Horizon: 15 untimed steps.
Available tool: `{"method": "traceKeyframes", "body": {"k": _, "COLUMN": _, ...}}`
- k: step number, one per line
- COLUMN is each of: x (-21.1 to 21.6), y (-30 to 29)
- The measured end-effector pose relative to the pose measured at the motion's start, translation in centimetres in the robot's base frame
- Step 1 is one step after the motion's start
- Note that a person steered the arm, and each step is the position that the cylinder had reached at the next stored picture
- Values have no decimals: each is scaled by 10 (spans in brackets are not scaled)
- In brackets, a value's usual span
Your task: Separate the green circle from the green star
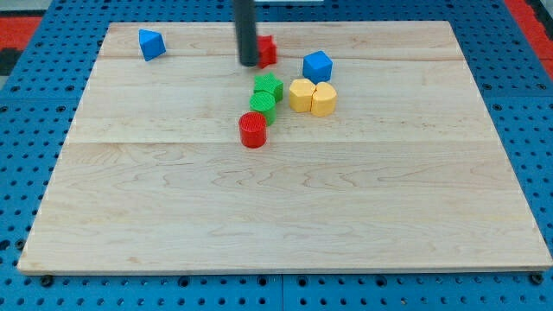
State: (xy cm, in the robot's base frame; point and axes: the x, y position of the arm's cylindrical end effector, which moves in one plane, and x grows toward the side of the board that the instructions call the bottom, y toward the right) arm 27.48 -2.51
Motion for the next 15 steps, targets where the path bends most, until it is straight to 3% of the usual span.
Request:
{"method": "traceKeyframes", "body": {"k": 5, "x": -1, "y": 3}}
{"method": "traceKeyframes", "body": {"k": 6, "x": 45, "y": 4}}
{"method": "traceKeyframes", "body": {"k": 7, "x": 53, "y": 27}}
{"method": "traceKeyframes", "body": {"k": 9, "x": 104, "y": -39}}
{"method": "traceKeyframes", "body": {"k": 10, "x": 140, "y": -27}}
{"method": "traceKeyframes", "body": {"k": 11, "x": 138, "y": 66}}
{"method": "traceKeyframes", "body": {"k": 13, "x": 184, "y": 122}}
{"method": "traceKeyframes", "body": {"k": 15, "x": 122, "y": 193}}
